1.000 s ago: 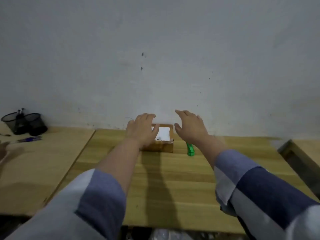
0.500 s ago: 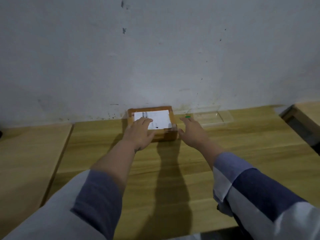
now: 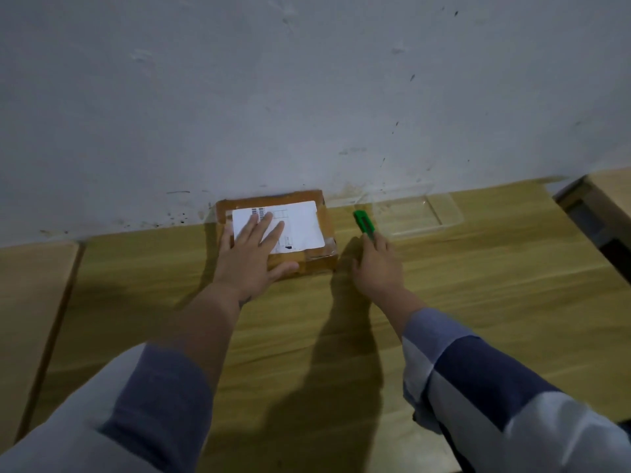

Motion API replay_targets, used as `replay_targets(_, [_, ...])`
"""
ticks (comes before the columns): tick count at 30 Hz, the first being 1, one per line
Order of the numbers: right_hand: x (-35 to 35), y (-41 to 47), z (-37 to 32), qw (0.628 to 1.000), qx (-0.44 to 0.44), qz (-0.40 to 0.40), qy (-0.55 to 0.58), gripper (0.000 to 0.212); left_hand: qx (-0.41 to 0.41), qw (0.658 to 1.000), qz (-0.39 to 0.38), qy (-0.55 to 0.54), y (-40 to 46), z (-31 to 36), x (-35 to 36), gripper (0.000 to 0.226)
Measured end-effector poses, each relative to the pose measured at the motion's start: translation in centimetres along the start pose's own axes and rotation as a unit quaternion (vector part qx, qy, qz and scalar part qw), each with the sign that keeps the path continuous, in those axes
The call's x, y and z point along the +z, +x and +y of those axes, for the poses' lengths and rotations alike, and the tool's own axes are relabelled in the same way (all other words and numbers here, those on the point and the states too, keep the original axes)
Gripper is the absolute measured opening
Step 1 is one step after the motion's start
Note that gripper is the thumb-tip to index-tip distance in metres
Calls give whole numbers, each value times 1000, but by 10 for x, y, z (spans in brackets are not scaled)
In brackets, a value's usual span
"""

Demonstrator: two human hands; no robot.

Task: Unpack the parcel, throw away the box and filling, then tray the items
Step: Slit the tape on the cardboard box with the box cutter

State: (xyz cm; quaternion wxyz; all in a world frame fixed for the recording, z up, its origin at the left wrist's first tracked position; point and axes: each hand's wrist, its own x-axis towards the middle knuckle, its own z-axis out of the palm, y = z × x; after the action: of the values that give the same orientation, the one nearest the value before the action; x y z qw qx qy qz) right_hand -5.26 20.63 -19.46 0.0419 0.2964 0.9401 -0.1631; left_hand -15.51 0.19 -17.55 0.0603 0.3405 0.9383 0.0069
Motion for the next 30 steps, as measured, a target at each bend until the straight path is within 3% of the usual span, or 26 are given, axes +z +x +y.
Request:
replay_targets(4, [10,8,-3,998,17,52,-16,55,2,1000,18,17,2,-2,7,89])
replay_targets(10, [20,13,-9,994,13,94,49,59,2,999,23,22,4,-3,10,89])
replay_targets(17, [10,11,-13,979,90,3,184,62,0,1000,17,11,3,-1,9,91])
replay_targets(23, [-15,-4,-9,963,63,-12,261,60,-5,1000,0,5,-6,3,6,91])
replay_targets(30, [-57,-33,-13,888,101,-108,436,65,-10,1000,-3,-7,-34,11,8,89])
